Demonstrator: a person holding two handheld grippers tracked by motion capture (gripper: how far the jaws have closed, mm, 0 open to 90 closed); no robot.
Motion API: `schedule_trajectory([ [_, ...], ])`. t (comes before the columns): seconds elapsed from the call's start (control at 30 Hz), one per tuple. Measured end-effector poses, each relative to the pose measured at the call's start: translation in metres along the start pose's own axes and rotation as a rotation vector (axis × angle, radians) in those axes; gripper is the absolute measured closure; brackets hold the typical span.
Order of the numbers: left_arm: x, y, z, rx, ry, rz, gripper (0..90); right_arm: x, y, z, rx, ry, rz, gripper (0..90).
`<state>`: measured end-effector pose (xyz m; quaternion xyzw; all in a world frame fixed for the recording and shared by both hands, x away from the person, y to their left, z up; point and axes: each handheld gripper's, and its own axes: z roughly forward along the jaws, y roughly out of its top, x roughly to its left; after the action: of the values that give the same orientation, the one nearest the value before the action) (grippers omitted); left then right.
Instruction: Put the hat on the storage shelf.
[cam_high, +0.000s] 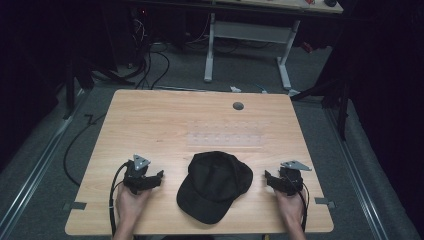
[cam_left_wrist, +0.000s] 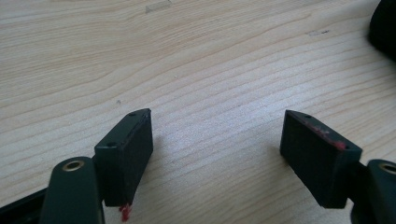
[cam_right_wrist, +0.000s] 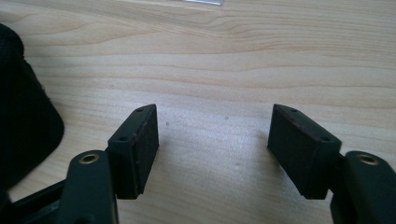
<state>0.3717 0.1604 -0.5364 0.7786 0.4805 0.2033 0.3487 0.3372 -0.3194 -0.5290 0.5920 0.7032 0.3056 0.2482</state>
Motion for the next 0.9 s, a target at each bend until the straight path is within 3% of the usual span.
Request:
schedule_trajectory([
  [0.27, 0.000, 0.000, 0.000, 0.001, -0.001, 0.002, 25.1, 0.002, -0.005, -0.013, -0.031, 0.055, -0.002, 36.3],
  [0.53, 0.000, 0.000, 0.000, 0.001, -0.002, 0.002, 25.1, 0.017, -0.006, -0.028, -0.083, 0.119, -0.004, 38.9],
  [0.9, 0.000, 0.000, 0.000, 0.001, -0.002, 0.002, 25.2, 0.035, 0.002, -0.042, -0.141, 0.192, -0.056, 35.8],
])
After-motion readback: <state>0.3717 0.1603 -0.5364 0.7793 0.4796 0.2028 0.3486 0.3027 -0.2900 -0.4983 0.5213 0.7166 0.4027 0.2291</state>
